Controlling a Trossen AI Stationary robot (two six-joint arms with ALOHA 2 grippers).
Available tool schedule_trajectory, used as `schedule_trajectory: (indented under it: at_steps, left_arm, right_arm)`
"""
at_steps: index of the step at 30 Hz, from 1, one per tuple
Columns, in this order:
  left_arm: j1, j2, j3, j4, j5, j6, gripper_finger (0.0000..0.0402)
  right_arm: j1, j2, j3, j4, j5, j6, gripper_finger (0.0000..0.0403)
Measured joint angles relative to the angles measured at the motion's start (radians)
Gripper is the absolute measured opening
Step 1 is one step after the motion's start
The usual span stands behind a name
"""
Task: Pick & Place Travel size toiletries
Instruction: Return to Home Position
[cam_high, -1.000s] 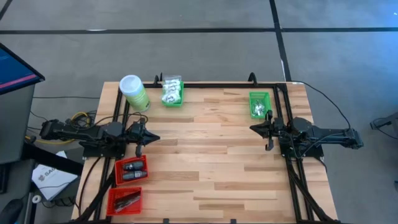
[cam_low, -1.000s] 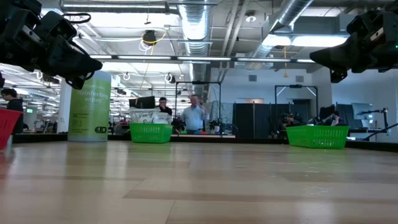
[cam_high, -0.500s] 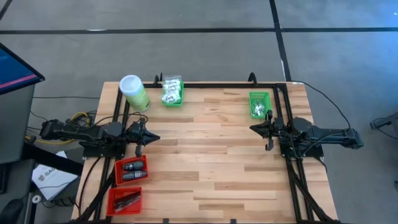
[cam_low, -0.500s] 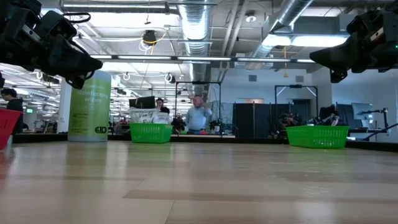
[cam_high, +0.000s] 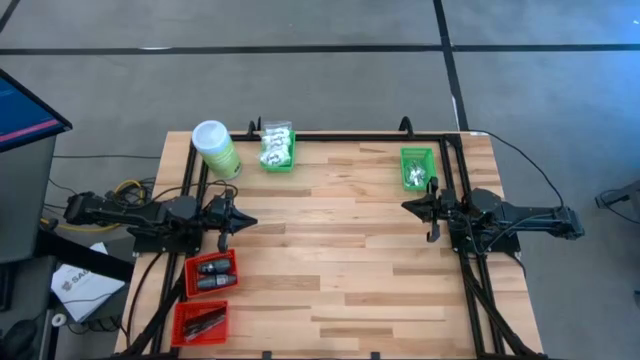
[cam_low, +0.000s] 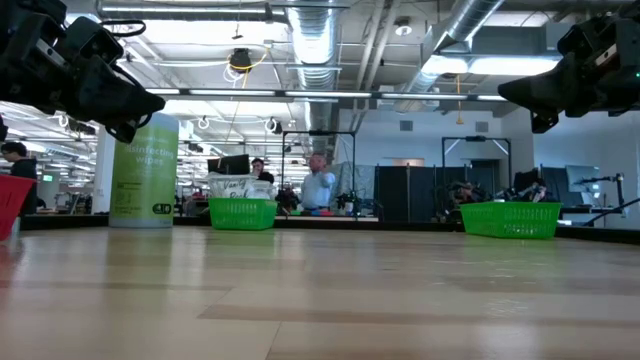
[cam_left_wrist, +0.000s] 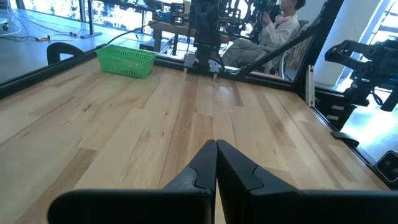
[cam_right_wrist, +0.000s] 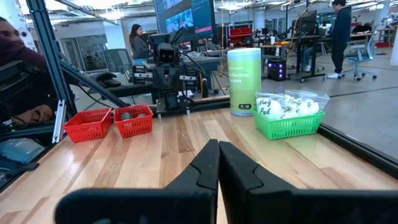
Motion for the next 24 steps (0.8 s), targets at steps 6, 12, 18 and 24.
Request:
schedule_trajectory:
  at_steps: [6,12,18,24]
  left_arm:
    - [0.000,0.000,0.000,0.005,0.000,0.000,0.0002]
    - [0.000,0.000,0.000,0.007,0.000,0.000,0.0002]
    - [0.000,0.000,0.000,0.011,0.000,0.000,0.0002]
    - [0.000,0.000,0.000,0.013,0.000,0.000,0.0002]
  right_arm:
    - [0.000,0.000,0.000,0.000,0.000,0.000,0.0000]
    - [0.000,0.000,0.000,0.000,0.000,0.000,0.0000]
    - [0.000,0.000,0.000,0.000,0.000,0.000,0.0000]
    - [0.000,0.000,0.000,0.000,0.000,0.000,0.0000]
